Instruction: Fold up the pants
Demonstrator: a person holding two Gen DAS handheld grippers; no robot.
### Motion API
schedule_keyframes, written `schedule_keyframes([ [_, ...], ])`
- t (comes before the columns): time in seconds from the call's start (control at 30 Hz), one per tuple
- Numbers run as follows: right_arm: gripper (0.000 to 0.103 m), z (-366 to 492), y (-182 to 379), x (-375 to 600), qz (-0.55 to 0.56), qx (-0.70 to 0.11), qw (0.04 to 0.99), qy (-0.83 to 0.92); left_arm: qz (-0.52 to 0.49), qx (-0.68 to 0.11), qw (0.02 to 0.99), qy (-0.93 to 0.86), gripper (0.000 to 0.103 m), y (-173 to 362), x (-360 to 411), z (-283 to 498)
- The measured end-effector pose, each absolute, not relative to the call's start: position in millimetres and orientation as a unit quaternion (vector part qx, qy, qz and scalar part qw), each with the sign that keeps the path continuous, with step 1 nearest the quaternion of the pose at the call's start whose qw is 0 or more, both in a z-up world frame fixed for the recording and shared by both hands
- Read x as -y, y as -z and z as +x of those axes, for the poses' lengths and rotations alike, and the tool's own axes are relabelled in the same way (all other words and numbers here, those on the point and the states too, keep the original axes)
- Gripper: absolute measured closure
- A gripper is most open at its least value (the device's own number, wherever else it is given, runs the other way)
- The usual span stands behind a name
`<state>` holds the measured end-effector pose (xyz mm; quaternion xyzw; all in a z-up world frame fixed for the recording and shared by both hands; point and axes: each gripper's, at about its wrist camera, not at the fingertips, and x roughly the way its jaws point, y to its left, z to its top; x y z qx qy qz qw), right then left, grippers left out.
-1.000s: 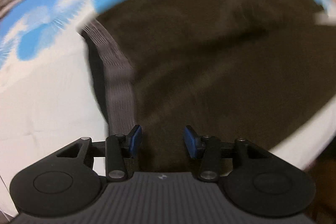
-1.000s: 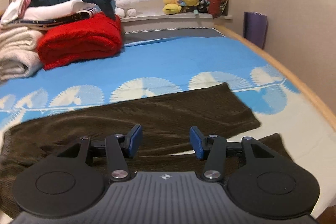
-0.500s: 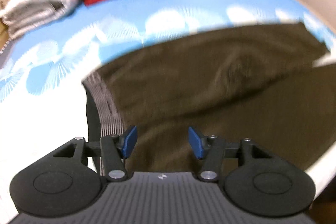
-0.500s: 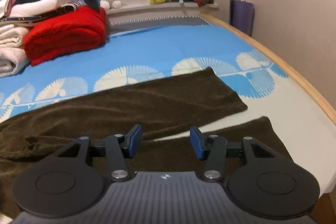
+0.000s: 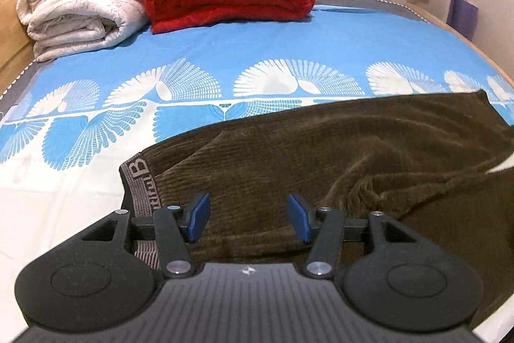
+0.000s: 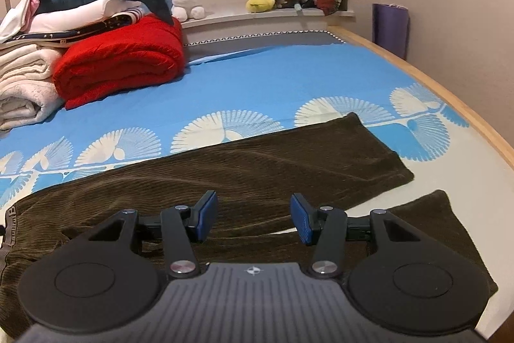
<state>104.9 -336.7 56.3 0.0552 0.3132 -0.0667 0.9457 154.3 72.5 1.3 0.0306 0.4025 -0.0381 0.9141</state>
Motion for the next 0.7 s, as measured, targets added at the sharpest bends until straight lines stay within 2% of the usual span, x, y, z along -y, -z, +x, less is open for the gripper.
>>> schedule_keyframes([
  [0.03,0.051,108,-56,336,0.057,-0.313,0.946,0.066,0.029,-0.402,0.915,0.037,0.050,-2,-73,156],
  [0.1,0.051,113,-55,334,0.062,-0.314,0.945,0.064,0.026,-0.403,0.914,0.040,0.068,-3,-70,161],
  [0.2,0.051,119,-56,332,0.069,-0.311,0.946,0.059,0.022,-0.410,0.911,0.051,0.088,-3,-63,167],
  [0.23,0.051,121,-56,330,0.068,-0.309,0.947,0.057,0.015,-0.412,0.909,0.055,0.090,-4,-62,169],
  [0.3,0.062,123,-59,329,0.066,-0.299,0.950,0.054,-0.018,-0.431,0.900,0.062,0.091,-5,-65,177],
  [0.33,0.075,123,-61,329,0.066,-0.294,0.952,0.054,-0.031,-0.442,0.894,0.066,0.091,-6,-66,185],
  [0.37,0.084,123,-62,329,0.067,-0.289,0.954,0.054,-0.040,-0.447,0.890,0.073,0.091,-9,-67,193],
  [0.53,0.087,126,-63,332,0.068,-0.286,0.954,0.058,-0.053,-0.403,0.911,0.071,0.089,-16,-82,242],
  [0.6,0.087,127,-61,333,0.073,-0.295,0.951,0.056,-0.078,-0.374,0.923,0.042,0.088,-2,-104,254],
  [0.7,0.087,126,-59,333,0.069,-0.300,0.950,0.053,-0.113,-0.401,0.909,0.007,0.088,35,-129,269],
])
